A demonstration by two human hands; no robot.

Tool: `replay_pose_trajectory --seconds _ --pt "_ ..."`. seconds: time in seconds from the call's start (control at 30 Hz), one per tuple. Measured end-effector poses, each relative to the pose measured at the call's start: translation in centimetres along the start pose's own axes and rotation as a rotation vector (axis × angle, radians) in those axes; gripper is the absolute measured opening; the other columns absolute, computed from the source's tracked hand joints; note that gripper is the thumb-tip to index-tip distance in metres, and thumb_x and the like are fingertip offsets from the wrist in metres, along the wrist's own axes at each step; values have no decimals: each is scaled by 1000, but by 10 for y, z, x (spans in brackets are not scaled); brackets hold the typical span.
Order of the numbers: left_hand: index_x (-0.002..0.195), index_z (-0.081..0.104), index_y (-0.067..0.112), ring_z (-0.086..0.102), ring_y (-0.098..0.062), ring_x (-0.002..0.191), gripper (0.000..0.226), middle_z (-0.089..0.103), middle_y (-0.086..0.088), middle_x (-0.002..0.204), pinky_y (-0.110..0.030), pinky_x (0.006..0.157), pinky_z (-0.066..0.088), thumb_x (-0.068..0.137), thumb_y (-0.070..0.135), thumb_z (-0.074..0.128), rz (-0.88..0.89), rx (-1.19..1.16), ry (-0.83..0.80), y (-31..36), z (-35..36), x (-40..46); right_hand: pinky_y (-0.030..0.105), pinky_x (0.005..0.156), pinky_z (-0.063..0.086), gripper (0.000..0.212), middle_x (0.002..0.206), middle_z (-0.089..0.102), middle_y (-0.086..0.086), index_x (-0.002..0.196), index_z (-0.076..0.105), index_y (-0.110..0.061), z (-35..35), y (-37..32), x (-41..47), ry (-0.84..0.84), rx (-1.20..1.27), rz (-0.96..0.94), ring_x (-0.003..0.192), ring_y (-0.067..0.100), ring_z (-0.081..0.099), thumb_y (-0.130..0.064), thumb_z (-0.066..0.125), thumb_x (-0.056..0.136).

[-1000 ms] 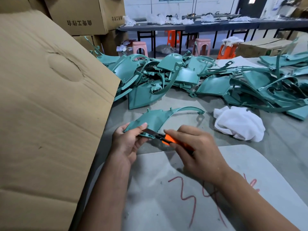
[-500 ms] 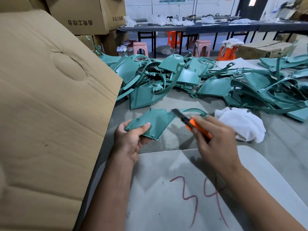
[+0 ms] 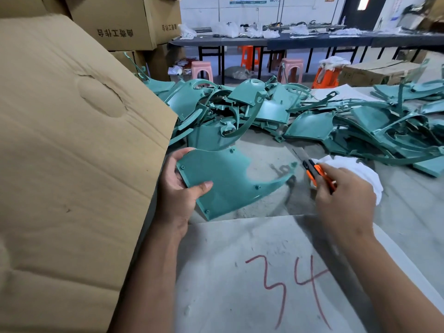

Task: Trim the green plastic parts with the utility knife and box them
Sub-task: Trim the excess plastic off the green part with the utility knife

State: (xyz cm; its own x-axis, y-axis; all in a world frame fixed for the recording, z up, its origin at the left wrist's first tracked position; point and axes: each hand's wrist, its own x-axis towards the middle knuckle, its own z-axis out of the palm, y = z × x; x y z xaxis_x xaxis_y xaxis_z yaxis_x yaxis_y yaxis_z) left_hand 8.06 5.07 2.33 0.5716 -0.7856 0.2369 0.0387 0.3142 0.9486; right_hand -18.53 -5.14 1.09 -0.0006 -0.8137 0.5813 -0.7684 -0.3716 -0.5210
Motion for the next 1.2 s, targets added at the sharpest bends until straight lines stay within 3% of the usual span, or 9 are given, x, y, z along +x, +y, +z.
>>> replay_pose_trajectory --seconds 0.1,0.17,0.23,0.4,0.6,0.87,1.03,1.1,1.2 --pt "112 62 29 68 -18 101 67 69 -5 113 -30 82 56 64 -16 70 157 10 -21 4 6 1 18 71 44 32 96 73 -2 126 74 -18 -1 -23 -11 25 160 -124 78 14 60 -12 70 95" --pt "108 63 34 66 -21 102 65 67 -7 112 -34 86 55 64 -15 69 254 76 -55 5 7 2 30 76 57 35 101 75 -2 127 73 -18 4 -33 -18 -61 178 -183 80 17 65 -10 71 93" --pt "102 64 38 66 -23 100 65 68 0 105 -36 87 54 65 -15 69 361 215 -102 6 8 1 40 83 59 39 109 78 0 127 74 -22 8 -38 -23 -141 134 -214 90 24 70 -8 70 91" --pt "95 64 35 67 -25 96 60 69 6 97 -40 85 57 65 -17 69 421 312 -86 4 12 0 31 75 55 23 99 79 -12 113 77 -33 4 -43 -27 -259 115 -294 86 17 71 -28 73 91" --pt "69 60 20 60 -22 66 39 63 2 68 -25 61 46 63 -18 56 518 327 49 4 17 -4 39 73 57 19 91 79 -4 107 78 -33 2 -33 -23 -304 -49 -153 85 26 70 -36 75 89" --pt "64 52 5 53 -27 62 28 54 -6 64 -40 56 42 60 -20 41 762 516 22 22 33 -21 36 59 41 7 83 68 0 90 71 -23 -8 -18 -11 -210 -378 16 71 26 54 -28 68 92" --pt "54 48 -1 42 -32 52 24 46 -16 56 -46 47 35 62 -21 37 1024 599 37 21 58 -39 35 64 48 7 87 64 -8 92 65 -28 0 -45 -30 -324 -161 -170 75 17 57 -32 69 88" --pt "55 48 -1 43 -32 52 25 47 -16 56 -45 47 35 58 -24 38 1008 619 65 17 55 -37 31 60 41 8 87 65 -9 92 67 -28 1 -48 -29 -330 -91 -211 73 16 53 -31 70 85" --pt "56 47 0 44 -32 52 24 47 -13 56 -45 47 33 55 -21 36 925 662 72 8 50 -32 36 68 53 12 90 70 -8 98 71 -28 4 -42 -21 -328 -151 -132 80 18 60 -34 70 87"
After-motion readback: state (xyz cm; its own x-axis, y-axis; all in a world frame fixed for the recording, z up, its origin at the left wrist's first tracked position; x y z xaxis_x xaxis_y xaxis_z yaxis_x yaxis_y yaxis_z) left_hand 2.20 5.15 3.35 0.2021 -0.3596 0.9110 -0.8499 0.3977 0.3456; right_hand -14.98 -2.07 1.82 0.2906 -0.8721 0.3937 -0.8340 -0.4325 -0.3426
